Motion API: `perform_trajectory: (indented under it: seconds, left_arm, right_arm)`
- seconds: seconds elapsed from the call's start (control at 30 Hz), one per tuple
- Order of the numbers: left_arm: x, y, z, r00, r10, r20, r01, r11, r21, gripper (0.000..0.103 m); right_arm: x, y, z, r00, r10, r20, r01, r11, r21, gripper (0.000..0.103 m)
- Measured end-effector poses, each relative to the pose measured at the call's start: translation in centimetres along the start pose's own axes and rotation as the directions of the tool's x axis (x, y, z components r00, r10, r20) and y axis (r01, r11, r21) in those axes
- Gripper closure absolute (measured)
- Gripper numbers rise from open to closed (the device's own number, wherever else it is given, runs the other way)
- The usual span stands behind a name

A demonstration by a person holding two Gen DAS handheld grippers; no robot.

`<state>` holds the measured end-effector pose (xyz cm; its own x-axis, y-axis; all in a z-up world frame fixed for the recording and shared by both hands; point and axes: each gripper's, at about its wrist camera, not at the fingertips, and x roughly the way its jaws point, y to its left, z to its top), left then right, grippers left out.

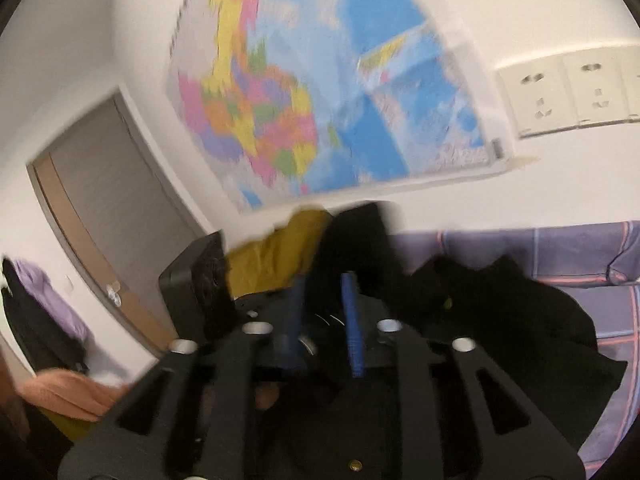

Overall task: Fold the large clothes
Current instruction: 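Grasp the jacket sleeve cuff with the left gripper and lift it up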

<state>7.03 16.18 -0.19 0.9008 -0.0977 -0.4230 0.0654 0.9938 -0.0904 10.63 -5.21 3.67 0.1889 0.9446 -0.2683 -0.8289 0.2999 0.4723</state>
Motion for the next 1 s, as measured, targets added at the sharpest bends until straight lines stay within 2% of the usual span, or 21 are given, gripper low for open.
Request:
perform_trajectory:
  seconds: [0.03, 0.07, 0.13, 0.17, 0.2, 0.23, 0.3, 0.33, 0.43, 0.47, 0.53, 0.6, 0.63, 0.67, 0.7, 0.73, 0.8, 0.87, 0.93, 0.97, 1.0]
  left_arm:
    - [-1.0, 1.4, 0.4, 1.0, 0.014, 0.018, -0.014, 0.999, -0.035, 0.096]
    - [-2.3, 3.1, 0.8, 0.999, 0.039, 0.036, -0.036, 0.996, -0.078, 0.096]
    - [-5.4, 6.5, 1.6, 0.994, 0.054, 0.09, -0.038, 0.986, -0.162, 0.096]
    - [-7.3, 8.1, 1.9, 0.991, 0.066, 0.12, -0.042, 0.981, -0.192, 0.096]
    - [-9.2, 9.3, 2.1, 0.985, 0.087, 0.15, -0.055, 0.977, -0.208, 0.096]
    - [-10.6, 10.1, 2.3, 0.979, 0.108, 0.173, -0.069, 0.974, -0.216, 0.096]
    - [-13.3, 11.5, 2.6, 0.966, 0.154, 0.208, -0.105, 0.968, -0.229, 0.096]
    - [-14.6, 12.2, 2.7, 0.96, 0.177, 0.216, -0.124, 0.963, -0.237, 0.095]
    - [-17.1, 13.7, 2.7, 0.946, 0.229, 0.23, -0.167, 0.95, -0.263, 0.095]
    - [-17.7, 14.1, 2.6, 0.942, 0.238, 0.234, -0.173, 0.948, -0.268, 0.095]
    - [-18.5, 14.7, 2.4, 0.938, 0.253, 0.235, -0.184, 0.942, -0.28, 0.095]
    - [-18.9, 15.2, 2.2, 0.933, 0.275, 0.232, -0.204, 0.936, -0.286, 0.095]
    - [-19.2, 15.3, 1.9, 0.932, 0.279, 0.231, -0.207, 0.934, -0.291, 0.095]
    - [-19.2, 15.7, 1.7, 0.932, 0.283, 0.228, -0.211, 0.932, -0.295, 0.095]
    - [-19.2, 16.0, 1.5, 0.93, 0.29, 0.224, -0.217, 0.929, -0.301, 0.095]
    - [-19.4, 16.4, 1.4, 0.929, 0.295, 0.225, -0.22, 0.927, -0.305, 0.094]
    - [-19.5, 17.2, 1.1, 0.929, 0.296, 0.223, -0.22, 0.924, -0.313, 0.094]
    - [-19.7, 17.9, 0.8, 0.927, 0.301, 0.221, -0.222, 0.921, -0.321, 0.094]
    - [-19.6, 18.4, 0.6, 0.926, 0.306, 0.22, -0.227, 0.919, -0.324, 0.094]
    - [-19.6, 18.6, 0.5, 0.925, 0.309, 0.219, -0.23, 0.918, -0.324, 0.094]
    - [-19.5, 18.7, 0.5, 0.924, 0.315, 0.216, -0.236, 0.916, -0.325, 0.094]
  right_arm:
    - [-0.7, -0.4, -0.1, 0.999, -0.034, 0.026, 0.034, 0.999, -0.005, 0.056]
    - [-1.1, -1.1, -0.5, 0.997, -0.072, 0.033, 0.072, 0.997, -0.01, 0.055]
    - [0.3, -2.7, -1.8, 0.988, -0.15, -0.043, 0.151, 0.989, 0.004, 0.055]
    - [1.9, -3.2, -2.9, 0.975, -0.195, -0.109, 0.195, 0.981, -0.015, 0.052]
    - [3.9, -3.3, -4.1, 0.951, -0.25, -0.18, 0.243, 0.968, -0.06, 0.049]
    - [5.6, -3.2, -5.2, 0.93, -0.286, -0.231, 0.269, 0.958, -0.105, 0.041]
    - [8.9, -2.4, -7.0, 0.89, -0.346, -0.296, 0.29, 0.932, -0.215, 0.033]
    - [11.0, -1.8, -7.9, 0.865, -0.391, -0.314, 0.302, 0.906, -0.297, 0.026]
    - [15.5, -0.5, -9.4, 0.818, -0.472, -0.33, 0.301, 0.839, -0.454, 0.026]
    - [16.6, -0.2, -9.6, 0.811, -0.489, -0.322, 0.3, 0.82, -0.488, 0.026]
    - [18.3, 0.1, -9.8, 0.805, -0.497, -0.325, 0.278, 0.799, -0.533, 0.026]
    - [20.1, 0.3, -10.0, 0.796, -0.509, -0.327, 0.25, 0.77, -0.587, 0.033]
    - [20.7, 0.5, -10.0, 0.793, -0.484, -0.37, 0.21, 0.787, -0.581, 0.062]
    - [21.4, 0.5, -9.7, 0.791, -0.454, -0.411, 0.177, 0.812, -0.557, 0.1]
    - [21.3, 0.9, -9.3, 0.801, -0.419, -0.428, 0.16, 0.838, -0.522, 0.098]
    - [20.8, 1.6, -9.1, 0.817, -0.408, -0.408, 0.16, 0.84, -0.519, 0.099]
    - [18.4, 4.0, -7.9, 0.884, -0.274, -0.378, 0.09, 0.894, -0.438, 0.099]
    - [16.9, 6.6, -7.8, 0.922, -0.211, -0.324, 0.046, 0.892, -0.45, 0.099]
    - [17.2, 7.7, -9.1, 0.917, -0.214, -0.337, 0.032, 0.881, -0.472, 0.097]
    - [17.9, 7.6, -10.0, 0.904, -0.213, -0.371, 0.016, 0.883, -0.469, 0.095]
    - [18.9, 6.9, -11.4, 0.877, -0.226, -0.425, 0.007, 0.889, -0.458, 0.094]
